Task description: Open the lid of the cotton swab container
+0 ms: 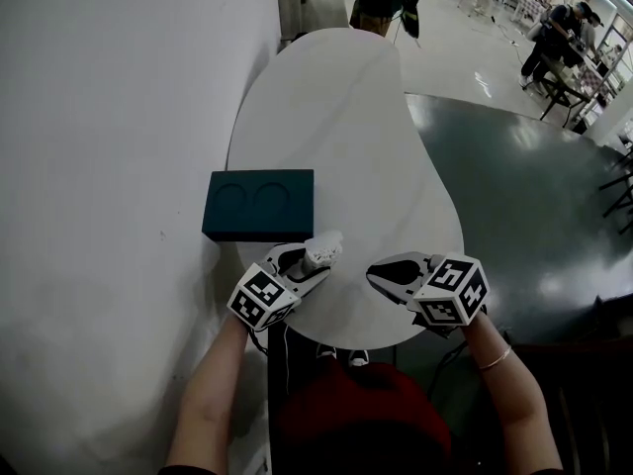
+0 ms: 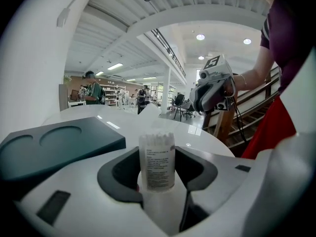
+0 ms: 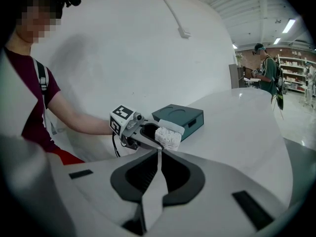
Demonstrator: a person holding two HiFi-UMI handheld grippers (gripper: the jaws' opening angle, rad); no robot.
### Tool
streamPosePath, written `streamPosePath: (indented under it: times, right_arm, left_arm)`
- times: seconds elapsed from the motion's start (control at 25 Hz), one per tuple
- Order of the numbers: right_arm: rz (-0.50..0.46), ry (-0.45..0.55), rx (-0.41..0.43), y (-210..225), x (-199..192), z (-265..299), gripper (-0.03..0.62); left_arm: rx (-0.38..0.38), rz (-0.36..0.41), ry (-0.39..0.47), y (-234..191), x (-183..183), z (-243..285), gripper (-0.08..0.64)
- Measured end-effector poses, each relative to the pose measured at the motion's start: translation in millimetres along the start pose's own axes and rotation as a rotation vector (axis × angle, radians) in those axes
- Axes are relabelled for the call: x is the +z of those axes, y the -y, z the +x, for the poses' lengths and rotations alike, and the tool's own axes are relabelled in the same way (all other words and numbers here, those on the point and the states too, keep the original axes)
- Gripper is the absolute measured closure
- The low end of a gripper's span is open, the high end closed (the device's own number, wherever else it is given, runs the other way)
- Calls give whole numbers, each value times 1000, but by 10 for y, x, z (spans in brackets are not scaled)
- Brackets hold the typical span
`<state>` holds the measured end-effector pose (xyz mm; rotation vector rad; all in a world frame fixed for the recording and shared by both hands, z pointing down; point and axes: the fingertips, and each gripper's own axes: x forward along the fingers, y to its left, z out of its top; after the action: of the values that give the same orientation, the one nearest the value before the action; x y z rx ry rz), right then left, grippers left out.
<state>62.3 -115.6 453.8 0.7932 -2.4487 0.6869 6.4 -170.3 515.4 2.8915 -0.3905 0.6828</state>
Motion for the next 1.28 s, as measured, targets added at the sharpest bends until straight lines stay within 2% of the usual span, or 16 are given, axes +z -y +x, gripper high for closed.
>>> streamPosePath:
  times: [0.48, 0.6, 0.68, 0.92, 1.28]
  right_arm:
    - [-29, -53, -10, 11, -81, 107, 557]
    - [-31, -55, -13, 25, -84, 110, 557]
    - [-33, -56, -13, 29, -84, 125, 557]
    - [-39, -69, -5, 6, -81, 138, 557]
    - [-43, -79, 1, -23, -120, 172, 557]
  left_arm:
    - [-25, -2, -17, -60, -61, 11, 339]
    - [-29, 32, -32, -39, -79, -4, 339]
    - [-35, 63, -76, -31, -188, -10, 343]
    - [-22, 51, -95, -54, -265, -50, 344]
    - [14, 88, -89, -60, -286, -42, 342]
